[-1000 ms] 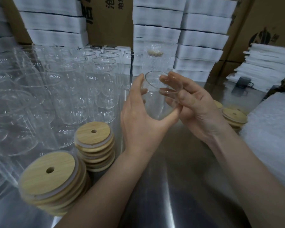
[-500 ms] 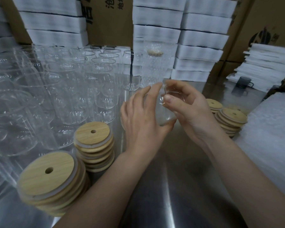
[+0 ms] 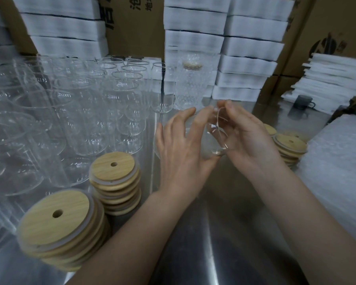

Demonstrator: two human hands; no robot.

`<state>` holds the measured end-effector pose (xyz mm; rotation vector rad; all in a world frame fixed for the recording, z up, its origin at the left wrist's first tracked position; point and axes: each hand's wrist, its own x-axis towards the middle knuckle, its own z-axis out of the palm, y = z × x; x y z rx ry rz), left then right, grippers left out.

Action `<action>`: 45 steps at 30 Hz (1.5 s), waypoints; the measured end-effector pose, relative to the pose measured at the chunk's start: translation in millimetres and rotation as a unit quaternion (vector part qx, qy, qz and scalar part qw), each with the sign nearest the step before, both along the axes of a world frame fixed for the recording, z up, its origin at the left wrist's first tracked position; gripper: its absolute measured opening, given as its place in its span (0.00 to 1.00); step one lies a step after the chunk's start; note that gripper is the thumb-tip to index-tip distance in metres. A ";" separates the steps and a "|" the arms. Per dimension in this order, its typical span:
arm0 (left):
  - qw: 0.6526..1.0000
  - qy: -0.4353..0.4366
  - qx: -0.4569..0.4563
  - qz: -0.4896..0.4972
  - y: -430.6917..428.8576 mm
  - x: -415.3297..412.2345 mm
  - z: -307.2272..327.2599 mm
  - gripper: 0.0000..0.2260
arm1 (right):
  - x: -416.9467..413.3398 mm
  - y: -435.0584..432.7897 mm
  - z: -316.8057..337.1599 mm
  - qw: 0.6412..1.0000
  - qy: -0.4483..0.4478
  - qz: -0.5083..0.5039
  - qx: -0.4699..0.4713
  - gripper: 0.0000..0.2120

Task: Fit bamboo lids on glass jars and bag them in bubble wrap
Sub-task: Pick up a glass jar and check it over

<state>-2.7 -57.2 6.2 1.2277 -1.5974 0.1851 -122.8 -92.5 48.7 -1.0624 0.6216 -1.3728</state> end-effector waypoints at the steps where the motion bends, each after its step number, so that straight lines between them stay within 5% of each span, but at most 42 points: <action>1: 1.000 0.009 0.000 0.000 -0.5 -0.1 0.1 0.36 | 0.3 -0.6 -0.1 1.000 -0.010 0.006 0.007 0.07; 9: 0.996 0.085 0.000 0.010 -1.3 1.6 -1.9 0.38 | 0.5 -2.9 -1.4 0.992 -0.062 0.109 0.015 0.12; 18: 0.963 0.263 0.047 -0.047 2.8 2.8 6.9 0.42 | -4.7 3.8 1.7 0.984 0.068 0.131 -0.104 0.28; 24: 0.832 0.524 0.132 -0.128 -0.5 8.0 19.2 0.35 | -1.0 10.1 -1.3 0.944 0.257 0.006 -0.206 0.28; 30: 0.655 0.691 0.206 -0.226 -7.2 14.3 22.0 0.28 | -20.6 12.5 12.6 0.843 0.456 0.138 -0.249 0.37; 33: 0.596 0.726 0.233 -0.250 -6.1 16.3 26.6 0.31 | -15.8 16.3 10.1 0.817 0.487 0.133 -0.278 0.45; 37: 0.505 0.775 0.252 -0.285 -3.0 17.0 28.2 0.42 | -2.4 19.1 3.4 0.830 0.455 0.047 -0.320 0.39; 40: 0.486 0.774 0.251 -0.319 2.3 11.8 30.1 0.35 | 0.9 20.5 0.0 0.824 0.445 -0.018 -0.350 0.33; 43: 0.486 0.752 0.260 -0.361 5.3 5.5 28.8 0.15 | 6.0 21.6 -4.3 0.853 0.379 -0.068 -0.353 0.26; 45: 0.492 0.736 0.275 -0.375 7.1 3.9 28.0 0.18 | 8.5 21.4 -5.3 0.869 0.347 -0.096 -0.340 0.23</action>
